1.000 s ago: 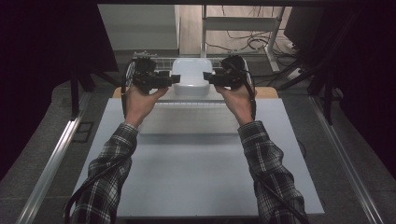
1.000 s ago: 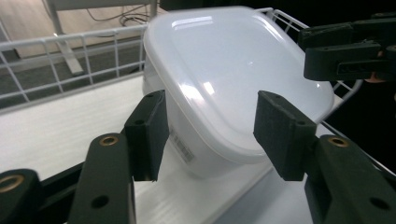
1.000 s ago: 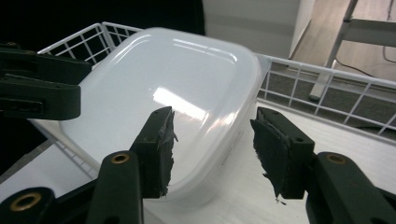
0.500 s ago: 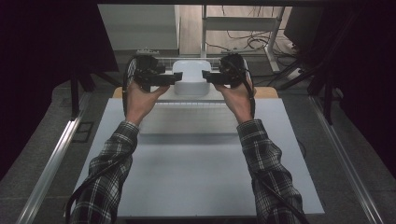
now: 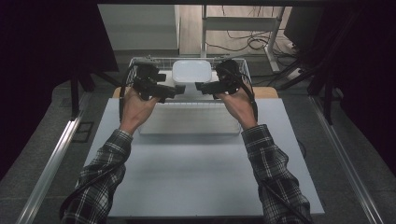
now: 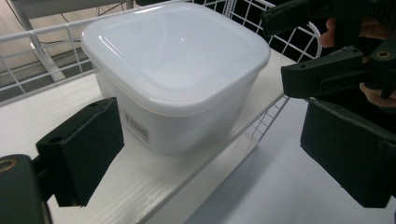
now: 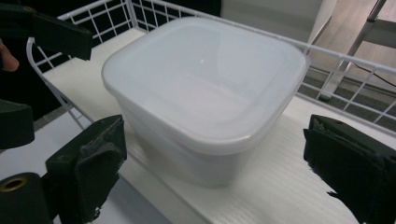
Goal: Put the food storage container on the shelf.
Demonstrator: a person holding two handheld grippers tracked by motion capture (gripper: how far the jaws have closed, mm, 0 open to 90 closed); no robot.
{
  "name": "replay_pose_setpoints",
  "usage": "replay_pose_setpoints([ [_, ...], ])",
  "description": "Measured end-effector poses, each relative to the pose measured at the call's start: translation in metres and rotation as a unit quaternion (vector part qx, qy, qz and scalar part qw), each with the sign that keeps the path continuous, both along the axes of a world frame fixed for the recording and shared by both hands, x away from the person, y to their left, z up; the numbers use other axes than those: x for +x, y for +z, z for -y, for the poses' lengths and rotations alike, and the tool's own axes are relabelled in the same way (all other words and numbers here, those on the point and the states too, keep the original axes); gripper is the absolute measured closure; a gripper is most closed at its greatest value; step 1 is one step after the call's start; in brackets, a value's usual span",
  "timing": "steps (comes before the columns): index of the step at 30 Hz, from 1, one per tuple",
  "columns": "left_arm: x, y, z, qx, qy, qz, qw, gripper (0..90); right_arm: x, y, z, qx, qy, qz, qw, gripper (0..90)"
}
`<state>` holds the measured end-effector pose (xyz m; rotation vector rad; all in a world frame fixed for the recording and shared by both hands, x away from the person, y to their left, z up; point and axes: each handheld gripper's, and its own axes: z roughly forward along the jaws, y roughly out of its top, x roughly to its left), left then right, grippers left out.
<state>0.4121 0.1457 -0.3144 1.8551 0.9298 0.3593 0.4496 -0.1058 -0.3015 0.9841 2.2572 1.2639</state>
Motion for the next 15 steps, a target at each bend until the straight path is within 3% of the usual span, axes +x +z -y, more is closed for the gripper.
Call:
replay_pose_setpoints([
  [5,-0.008,-0.007,0.0,0.023,0.0,0.019,0.9995,6.0,-0.007,-0.004,0.002,-0.016,0.006,0.004,0.9998,4.0],
  [12,-0.015,-0.025,-0.005,0.017,-0.011,0.021,0.9996,6.2,-0.013,-0.012,0.006,-0.02,0.016,0.015,0.9996,3.2],
  [15,-0.019,-0.031,-0.008,0.004,-0.017,0.026,0.9995,6.2,-0.018,-0.018,0.008,-0.02,0.019,0.018,0.9995,2.7],
])
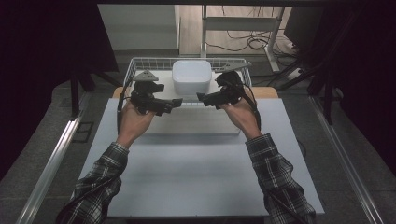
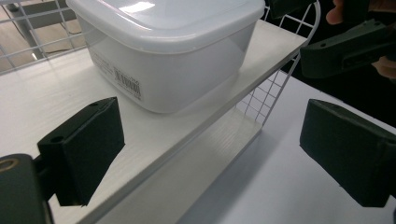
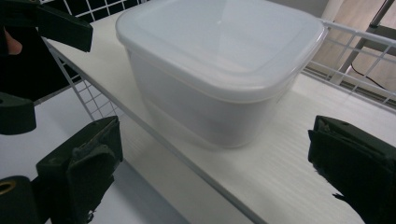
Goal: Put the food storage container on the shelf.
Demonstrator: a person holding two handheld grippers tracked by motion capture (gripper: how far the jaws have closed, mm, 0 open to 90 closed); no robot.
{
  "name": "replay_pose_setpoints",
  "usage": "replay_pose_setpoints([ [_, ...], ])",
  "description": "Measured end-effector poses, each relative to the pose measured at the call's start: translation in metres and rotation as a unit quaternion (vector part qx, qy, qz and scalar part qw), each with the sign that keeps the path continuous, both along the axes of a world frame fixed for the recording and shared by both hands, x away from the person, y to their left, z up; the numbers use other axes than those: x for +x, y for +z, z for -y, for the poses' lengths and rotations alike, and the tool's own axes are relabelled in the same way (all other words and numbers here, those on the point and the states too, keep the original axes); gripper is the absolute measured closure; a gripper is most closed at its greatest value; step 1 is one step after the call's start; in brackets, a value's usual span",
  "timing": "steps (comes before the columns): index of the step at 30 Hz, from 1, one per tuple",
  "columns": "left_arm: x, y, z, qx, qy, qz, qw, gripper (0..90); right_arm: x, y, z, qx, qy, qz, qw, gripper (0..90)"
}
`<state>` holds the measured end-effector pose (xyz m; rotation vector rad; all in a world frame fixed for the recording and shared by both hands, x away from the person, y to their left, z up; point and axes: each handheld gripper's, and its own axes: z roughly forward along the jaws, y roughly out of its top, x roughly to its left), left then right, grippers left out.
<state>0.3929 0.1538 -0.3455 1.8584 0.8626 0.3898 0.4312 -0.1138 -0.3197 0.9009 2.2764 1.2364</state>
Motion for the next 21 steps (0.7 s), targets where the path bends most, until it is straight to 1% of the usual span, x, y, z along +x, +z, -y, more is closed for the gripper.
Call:
replay_pose_setpoints([
  [5,-0.007,-0.002,0.0,-0.007,-0.006,0.004,0.9999,5.6,-0.005,-0.006,0.003,0.002,0.005,-0.001,1.0,2.5],
  [6,-0.01,-0.002,0.001,-0.003,-0.008,0.005,0.9999,5.4,-0.007,-0.009,0.004,0.001,0.009,-0.002,1.0,2.4],
  [10,-0.015,-0.005,0.003,0.003,-0.012,0.005,0.9999,5.2,-0.012,-0.014,0.005,0.003,0.015,-0.004,0.9999,2.3],
  [12,-0.02,-0.009,0.006,0.011,-0.02,0.003,0.9997,5.0,-0.015,-0.016,0.006,0.003,0.018,-0.004,0.9998,2.3],
  [15,-0.023,-0.011,0.007,0.014,-0.022,0.003,0.9997,4.7,-0.019,-0.018,0.008,0.003,0.022,-0.002,0.9997,2.3],
  [17,-0.025,-0.014,0.006,0.013,-0.026,0.001,0.9996,4.7,-0.02,-0.019,0.008,0.004,0.023,-0.003,0.9997,2.3],
  [18,-0.028,-0.018,0.006,0.009,-0.027,-0.001,0.9996,4.7,-0.023,-0.02,0.01,0.004,0.026,-0.003,0.9997,2.3],
  [21,-0.03,-0.021,0.005,0.008,-0.032,-0.004,0.9995,4.7,-0.027,-0.022,0.011,0.002,0.027,-0.002,0.9996,2.2],
])
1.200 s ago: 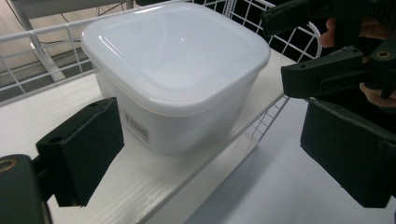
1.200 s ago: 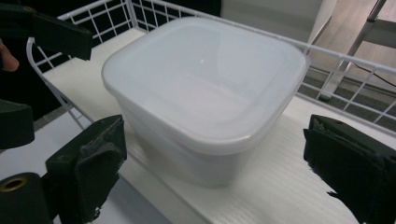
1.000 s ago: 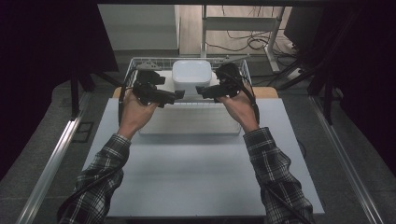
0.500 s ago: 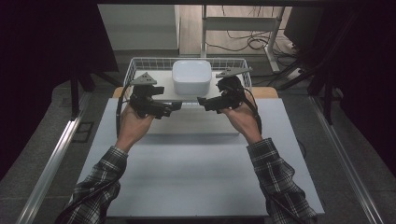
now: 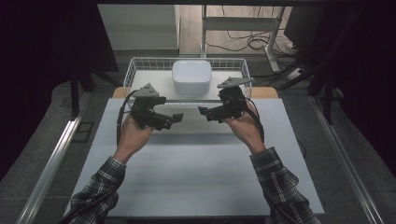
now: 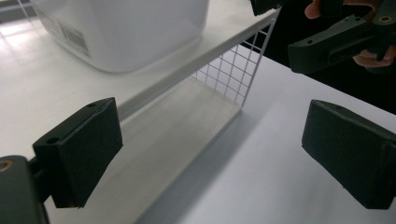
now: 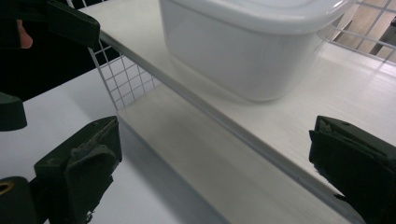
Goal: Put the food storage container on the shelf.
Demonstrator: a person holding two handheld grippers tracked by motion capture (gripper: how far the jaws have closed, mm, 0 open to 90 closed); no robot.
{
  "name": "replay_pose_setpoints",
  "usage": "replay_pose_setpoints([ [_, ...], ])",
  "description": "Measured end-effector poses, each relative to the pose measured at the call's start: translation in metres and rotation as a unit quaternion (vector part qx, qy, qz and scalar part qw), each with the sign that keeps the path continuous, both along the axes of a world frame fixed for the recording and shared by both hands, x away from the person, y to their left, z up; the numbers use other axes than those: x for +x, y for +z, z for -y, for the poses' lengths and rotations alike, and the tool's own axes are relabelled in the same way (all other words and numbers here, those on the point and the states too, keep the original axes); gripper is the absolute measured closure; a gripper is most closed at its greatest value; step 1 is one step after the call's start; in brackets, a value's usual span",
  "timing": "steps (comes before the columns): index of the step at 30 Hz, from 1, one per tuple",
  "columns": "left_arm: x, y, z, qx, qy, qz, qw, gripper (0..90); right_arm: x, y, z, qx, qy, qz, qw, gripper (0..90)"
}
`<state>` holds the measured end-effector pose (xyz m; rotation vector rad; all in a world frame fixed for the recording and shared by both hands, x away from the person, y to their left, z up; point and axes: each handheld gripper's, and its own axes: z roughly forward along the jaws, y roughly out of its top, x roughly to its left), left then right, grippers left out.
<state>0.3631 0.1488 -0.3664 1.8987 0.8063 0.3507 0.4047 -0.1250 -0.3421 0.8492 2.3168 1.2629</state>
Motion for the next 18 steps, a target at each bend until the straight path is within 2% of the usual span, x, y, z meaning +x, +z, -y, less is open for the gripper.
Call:
replay_pose_setpoints([
  [12,-0.017,-0.019,-0.007,-0.006,-0.007,-0.01,0.9999,4.1,-0.02,-0.013,0.011,0.002,0.009,0.009,0.9999,2.2],
  [18,-0.029,-0.032,-0.007,-0.005,-0.007,-0.014,0.9999,3.9,-0.034,-0.023,0.016,0.001,0.017,0.014,0.9998,2.2],
])
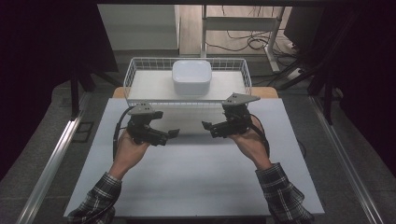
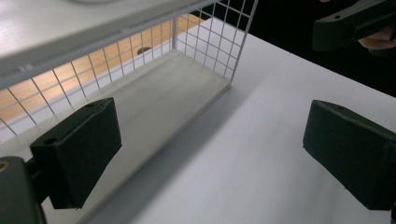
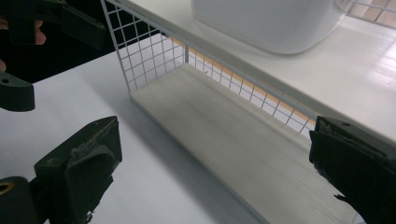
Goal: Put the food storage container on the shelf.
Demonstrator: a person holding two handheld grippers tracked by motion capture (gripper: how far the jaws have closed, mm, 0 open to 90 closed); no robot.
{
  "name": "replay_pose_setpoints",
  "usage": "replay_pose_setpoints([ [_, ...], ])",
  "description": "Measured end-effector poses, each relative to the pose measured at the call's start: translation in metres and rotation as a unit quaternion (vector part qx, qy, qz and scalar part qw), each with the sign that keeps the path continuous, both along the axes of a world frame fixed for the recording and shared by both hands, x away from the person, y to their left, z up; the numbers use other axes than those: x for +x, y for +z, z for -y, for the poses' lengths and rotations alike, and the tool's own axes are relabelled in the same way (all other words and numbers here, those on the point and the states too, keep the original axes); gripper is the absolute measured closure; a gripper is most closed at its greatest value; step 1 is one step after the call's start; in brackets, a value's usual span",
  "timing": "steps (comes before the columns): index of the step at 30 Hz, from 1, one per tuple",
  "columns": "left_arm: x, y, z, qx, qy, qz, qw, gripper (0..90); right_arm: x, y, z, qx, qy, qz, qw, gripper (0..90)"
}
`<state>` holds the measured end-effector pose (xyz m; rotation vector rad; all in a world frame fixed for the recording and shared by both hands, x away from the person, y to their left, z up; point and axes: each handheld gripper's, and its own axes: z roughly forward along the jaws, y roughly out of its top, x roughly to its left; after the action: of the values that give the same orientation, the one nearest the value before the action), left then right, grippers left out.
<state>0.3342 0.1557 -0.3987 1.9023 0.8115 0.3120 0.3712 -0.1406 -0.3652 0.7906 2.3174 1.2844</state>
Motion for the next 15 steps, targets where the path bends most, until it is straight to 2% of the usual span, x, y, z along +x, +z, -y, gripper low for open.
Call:
replay_pose_setpoints([
  [7,-0.012,-0.013,0.003,0.002,-0.004,-0.002,1.0,4.0,-0.012,-0.01,0.001,-0.001,0.007,0.006,1.0,2.2],
  [14,-0.024,-0.032,0.005,0.004,0.001,-0.004,1.0,4.4,-0.023,-0.027,0.003,-0.006,0.009,0.01,0.9999,2.4],
  [15,-0.027,-0.039,0.005,0.005,0.001,-0.008,1.0,4.4,-0.025,-0.029,0.003,-0.004,0.009,0.01,0.9999,2.4],
])
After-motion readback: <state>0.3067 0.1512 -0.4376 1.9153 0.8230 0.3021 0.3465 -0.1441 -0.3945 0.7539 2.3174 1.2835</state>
